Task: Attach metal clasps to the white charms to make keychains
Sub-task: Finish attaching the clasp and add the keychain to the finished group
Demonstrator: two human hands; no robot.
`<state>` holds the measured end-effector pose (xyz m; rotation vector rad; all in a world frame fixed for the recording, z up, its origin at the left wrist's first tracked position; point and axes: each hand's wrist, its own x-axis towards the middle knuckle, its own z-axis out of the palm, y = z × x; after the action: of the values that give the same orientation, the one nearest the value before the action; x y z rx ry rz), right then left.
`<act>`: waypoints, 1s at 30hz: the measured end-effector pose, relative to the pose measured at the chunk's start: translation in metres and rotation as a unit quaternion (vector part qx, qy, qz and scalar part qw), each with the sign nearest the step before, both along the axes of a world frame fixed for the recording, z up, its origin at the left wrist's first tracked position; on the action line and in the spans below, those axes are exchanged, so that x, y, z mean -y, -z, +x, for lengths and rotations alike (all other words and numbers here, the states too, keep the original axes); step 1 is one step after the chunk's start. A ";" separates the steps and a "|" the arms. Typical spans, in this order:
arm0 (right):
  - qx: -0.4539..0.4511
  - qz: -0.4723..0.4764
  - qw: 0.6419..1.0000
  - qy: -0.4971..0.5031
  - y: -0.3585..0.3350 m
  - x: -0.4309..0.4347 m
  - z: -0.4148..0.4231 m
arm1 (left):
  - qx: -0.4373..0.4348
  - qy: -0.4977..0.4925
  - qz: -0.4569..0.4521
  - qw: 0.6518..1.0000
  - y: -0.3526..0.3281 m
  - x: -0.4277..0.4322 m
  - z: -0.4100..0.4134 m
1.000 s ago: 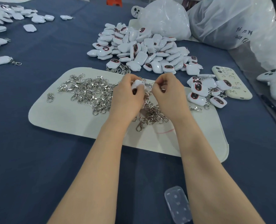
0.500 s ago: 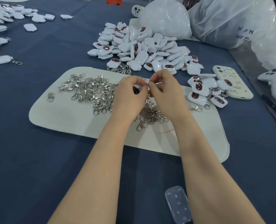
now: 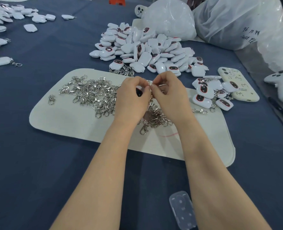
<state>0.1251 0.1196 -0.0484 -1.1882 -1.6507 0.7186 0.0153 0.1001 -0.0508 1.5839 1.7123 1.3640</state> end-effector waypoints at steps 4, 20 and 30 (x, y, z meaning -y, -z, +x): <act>-0.011 0.001 1.000 0.013 -0.001 0.001 -0.001 | -0.005 -0.006 0.018 1.000 0.001 0.000 0.001; -0.004 -0.010 1.000 0.004 -0.007 0.005 -0.003 | -0.023 -0.041 0.052 0.998 0.000 0.001 -0.001; 0.008 -0.012 1.000 0.006 -0.006 0.005 -0.004 | -0.006 -0.035 0.047 0.998 0.001 0.000 0.000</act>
<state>0.1212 0.1141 -0.0422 -1.2226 -1.6507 0.7235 0.0152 0.1002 -0.0514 1.5983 1.7494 1.4912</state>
